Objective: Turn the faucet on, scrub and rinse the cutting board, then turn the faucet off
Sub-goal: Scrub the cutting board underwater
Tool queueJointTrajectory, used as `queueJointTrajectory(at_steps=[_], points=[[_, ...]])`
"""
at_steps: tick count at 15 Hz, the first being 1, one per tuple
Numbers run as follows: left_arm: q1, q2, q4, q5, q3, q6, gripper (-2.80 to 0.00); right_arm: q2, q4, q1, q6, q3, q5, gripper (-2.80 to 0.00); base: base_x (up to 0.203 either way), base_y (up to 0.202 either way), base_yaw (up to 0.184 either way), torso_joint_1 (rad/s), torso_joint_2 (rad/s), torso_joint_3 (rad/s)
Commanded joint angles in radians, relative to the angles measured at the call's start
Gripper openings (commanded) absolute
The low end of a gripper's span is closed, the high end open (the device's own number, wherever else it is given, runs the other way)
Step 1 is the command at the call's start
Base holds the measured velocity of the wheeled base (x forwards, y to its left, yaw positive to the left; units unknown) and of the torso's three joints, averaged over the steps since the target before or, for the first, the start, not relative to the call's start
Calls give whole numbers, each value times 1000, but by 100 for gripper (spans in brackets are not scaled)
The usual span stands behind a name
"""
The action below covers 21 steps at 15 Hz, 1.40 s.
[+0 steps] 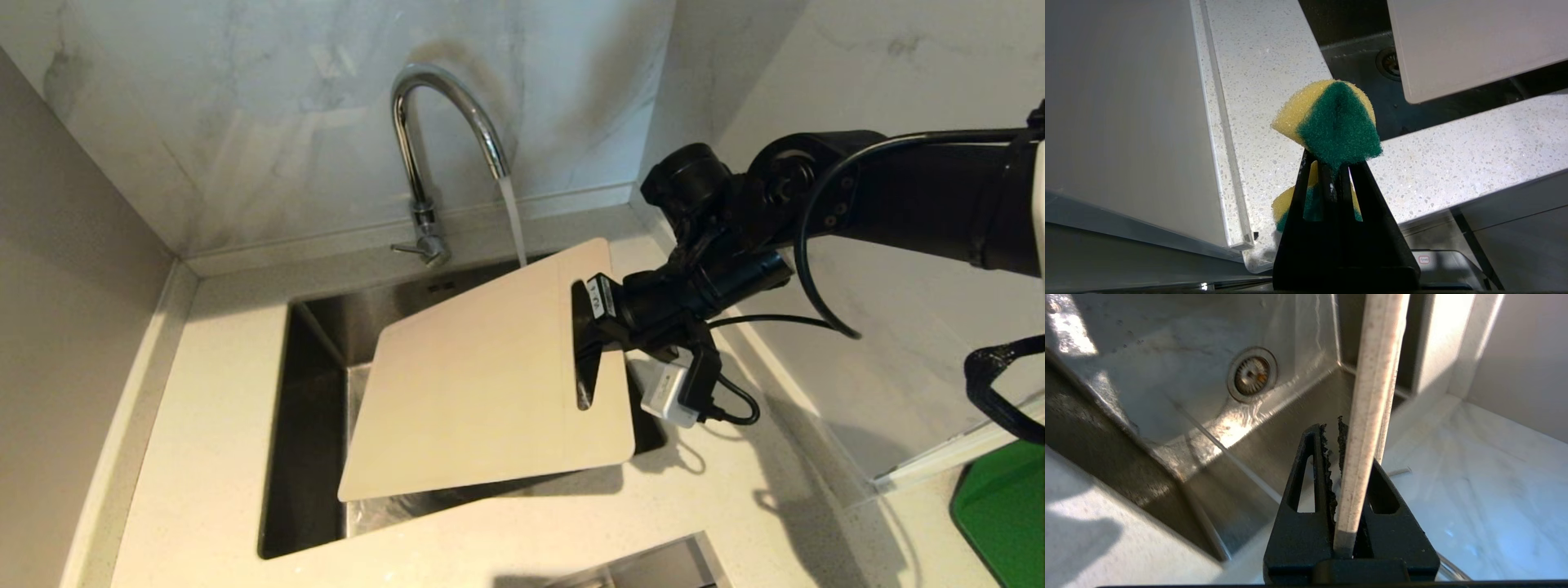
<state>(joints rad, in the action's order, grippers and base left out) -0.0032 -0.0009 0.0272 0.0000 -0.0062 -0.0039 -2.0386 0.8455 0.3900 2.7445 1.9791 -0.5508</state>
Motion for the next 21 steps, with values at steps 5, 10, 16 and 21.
queueJointTrajectory(at_steps=[5, 10, 16, 21], points=[[-1, 1, 0, 0, -3, -1, -280, -39, -19, 0, 16, 0, -5, -280, 0, 0, 0, 0, 0, 0], [0, 1, 0, 0, -2, -1, -280, -55, -32, -5, 16, 1, -6, -280, 0, 0, 0, 0, 0, 0], [0, 1, 0, 0, -3, -1, -280, -91, -59, -5, 16, 9, -45, -280, 0, 0, 0, 0, 0, 0], [0, 1, 0, 0, -3, -1, -280, -95, -96, -49, 16, 18, -47, -280, 0, 0, 0, 0, 0, 0]])
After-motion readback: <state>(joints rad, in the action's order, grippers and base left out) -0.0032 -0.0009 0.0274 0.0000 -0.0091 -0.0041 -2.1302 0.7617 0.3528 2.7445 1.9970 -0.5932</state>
